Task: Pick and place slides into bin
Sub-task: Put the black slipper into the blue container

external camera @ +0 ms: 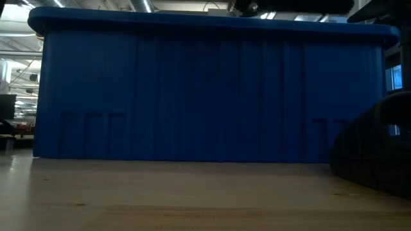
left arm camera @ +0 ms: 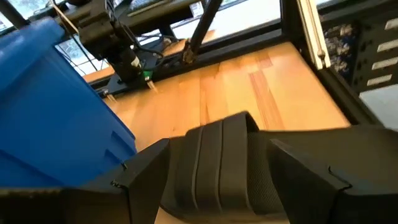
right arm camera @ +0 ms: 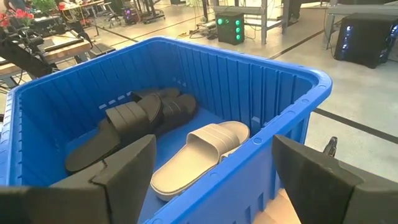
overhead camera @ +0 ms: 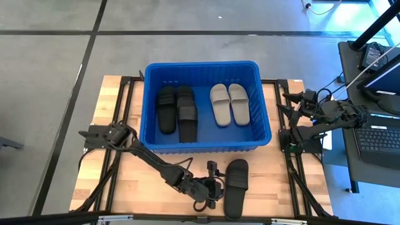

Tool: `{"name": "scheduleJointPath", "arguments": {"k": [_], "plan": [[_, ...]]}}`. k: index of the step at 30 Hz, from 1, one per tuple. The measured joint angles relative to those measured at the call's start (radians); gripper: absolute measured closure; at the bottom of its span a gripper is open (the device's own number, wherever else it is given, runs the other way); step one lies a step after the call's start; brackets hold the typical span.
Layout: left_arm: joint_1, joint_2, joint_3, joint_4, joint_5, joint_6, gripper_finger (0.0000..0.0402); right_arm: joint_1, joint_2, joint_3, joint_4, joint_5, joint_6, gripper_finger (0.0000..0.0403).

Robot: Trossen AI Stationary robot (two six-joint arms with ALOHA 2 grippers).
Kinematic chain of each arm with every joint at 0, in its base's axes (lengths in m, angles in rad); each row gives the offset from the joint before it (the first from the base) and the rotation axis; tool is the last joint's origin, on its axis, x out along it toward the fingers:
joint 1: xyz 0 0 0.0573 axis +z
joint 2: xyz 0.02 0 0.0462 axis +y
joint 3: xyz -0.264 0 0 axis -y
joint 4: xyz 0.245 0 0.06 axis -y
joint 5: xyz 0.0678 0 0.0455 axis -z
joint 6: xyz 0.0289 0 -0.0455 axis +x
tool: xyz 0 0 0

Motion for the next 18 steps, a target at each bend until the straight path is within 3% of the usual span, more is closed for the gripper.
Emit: {"name": "scheduleJointPath", "arguments": {"k": [5,14,18], "plan": [[0.000,0.037,0.024,-0.030,-0.002,0.001,0.0140,0.000,0.000,0.000,-0.001,0.000,0.023,0.0083],[0.010,0.214,0.333,-0.305,-0.072,0.038,0.0140,0.000,0.000,0.000,-0.080,-0.002,0.079,0.0083],[0.010,0.247,0.385,-0.349,-0.061,0.036,0.0140,0.000,0.000,0.000,-0.096,-0.007,0.101,0.0083]]}}
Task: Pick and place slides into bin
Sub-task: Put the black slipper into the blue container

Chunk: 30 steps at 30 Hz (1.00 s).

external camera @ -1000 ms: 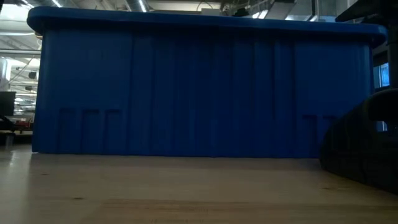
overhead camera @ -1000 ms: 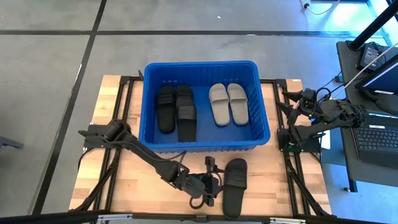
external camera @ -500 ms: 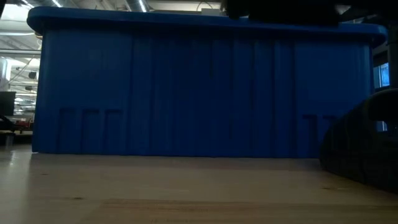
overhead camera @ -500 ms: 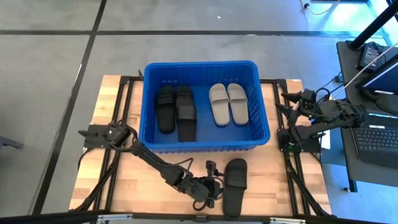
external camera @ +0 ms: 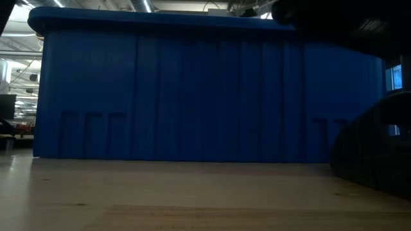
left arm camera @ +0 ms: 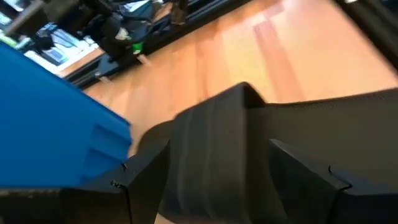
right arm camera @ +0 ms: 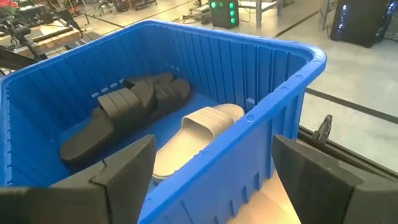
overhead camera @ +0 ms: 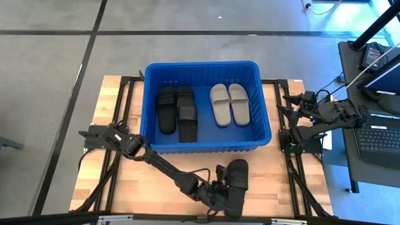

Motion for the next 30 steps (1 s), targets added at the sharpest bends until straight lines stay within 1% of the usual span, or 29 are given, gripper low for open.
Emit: {"name": "scheduleJointPath", "arguments": {"k": [5,10,15,18,21,30], "plan": [[0.000,0.000,0.001,-0.070,0.010,-0.022,0.0140,0.000,0.000,0.000,0.000,0.000,0.000,0.0083],[0.014,0.000,0.001,-0.181,0.053,-0.110,0.0140,0.000,0.000,0.000,0.000,0.000,0.000,0.0083],[0.030,0.000,0.001,-0.156,0.055,-0.187,0.0140,0.000,0.000,0.000,0.000,-0.001,0.000,0.0083],[0.043,0.000,0.001,-0.149,0.079,-0.227,0.0140,0.000,0.000,0.000,0.000,-0.001,0.000,0.0083],[0.053,0.000,0.001,-0.149,0.108,-0.225,0.0140,0.000,0.000,0.000,0.001,-0.002,0.000,0.0083],[0.053,0.000,0.001,-0.144,0.141,-0.228,0.0140,0.000,0.000,0.000,0.001,-0.002,-0.001,0.0083]]}}
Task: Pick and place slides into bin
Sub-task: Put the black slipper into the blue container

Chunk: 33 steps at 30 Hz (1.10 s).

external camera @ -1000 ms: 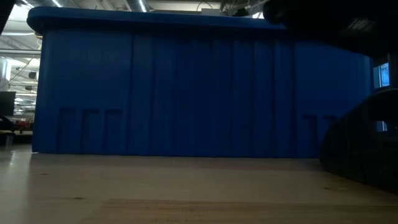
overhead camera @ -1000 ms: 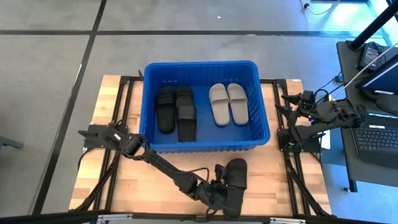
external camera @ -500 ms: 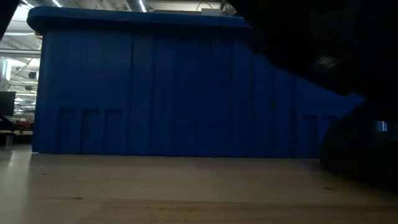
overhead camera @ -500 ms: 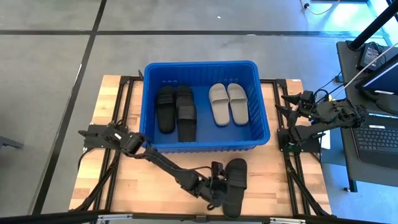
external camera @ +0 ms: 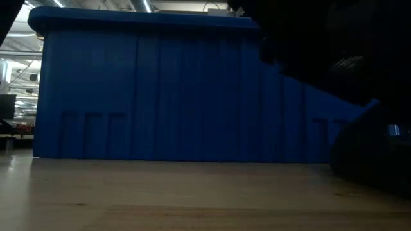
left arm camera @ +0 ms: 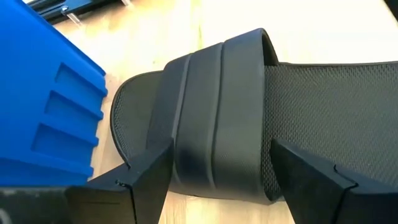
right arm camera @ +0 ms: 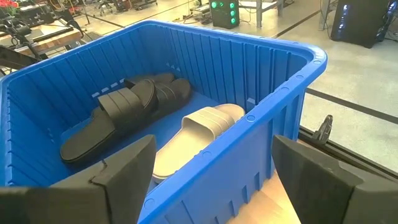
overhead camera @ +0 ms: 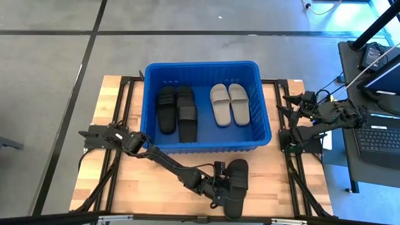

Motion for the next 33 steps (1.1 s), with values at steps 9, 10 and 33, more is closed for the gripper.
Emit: {"name": "scheduleJointPath", "arguments": {"k": [9,10,33], "plan": [[0.006,0.013,-0.002,-0.014,0.000,0.003,0.0140,0.000,0.000,0.000,0.000,0.000,-0.001,0.0083],[0.006,0.013,-0.001,-0.016,0.001,0.002,0.0140,0.000,0.000,0.000,0.000,0.000,-0.001,0.0083],[0.005,0.015,-0.001,0.041,-0.013,0.009,0.0332,0.000,0.001,0.000,-0.001,0.000,-0.003,0.0083]]}}
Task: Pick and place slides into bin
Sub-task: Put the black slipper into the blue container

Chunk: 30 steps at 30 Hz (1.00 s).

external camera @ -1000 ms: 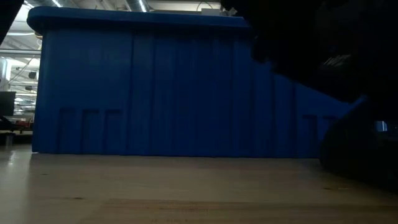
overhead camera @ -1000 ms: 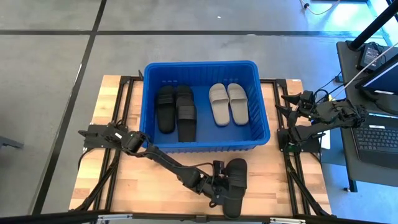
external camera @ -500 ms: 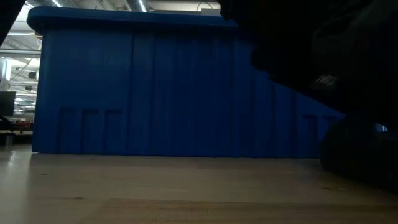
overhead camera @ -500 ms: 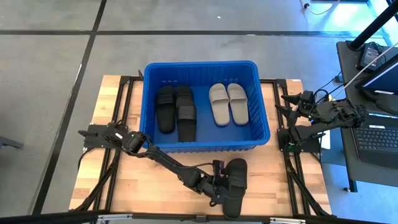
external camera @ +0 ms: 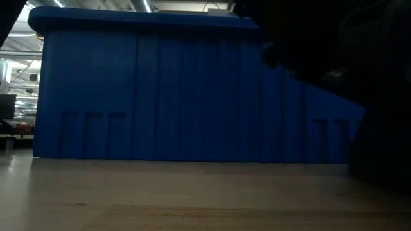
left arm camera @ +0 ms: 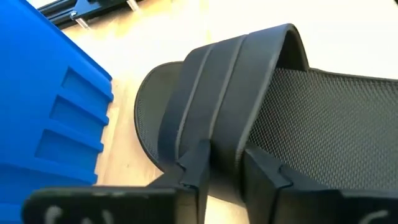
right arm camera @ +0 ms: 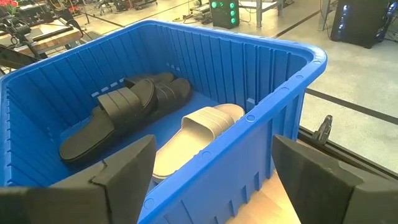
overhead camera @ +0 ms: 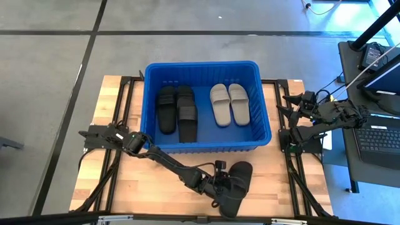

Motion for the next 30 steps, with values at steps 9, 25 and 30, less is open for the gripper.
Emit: {"name": "scheduleJointPath", "arguments": {"k": [9,25,30], "plan": [[0.000,0.000,0.000,0.002,0.001,0.000,0.0393,0.000,0.000,0.000,0.000,0.000,0.000,0.0083],[0.002,0.003,0.252,-0.376,0.006,0.000,0.0397,0.000,0.000,0.000,0.000,0.000,0.000,0.0083],[-0.001,0.003,0.382,-0.485,0.007,0.000,0.0397,0.000,0.000,0.000,0.000,0.000,-0.004,0.0083]]}}
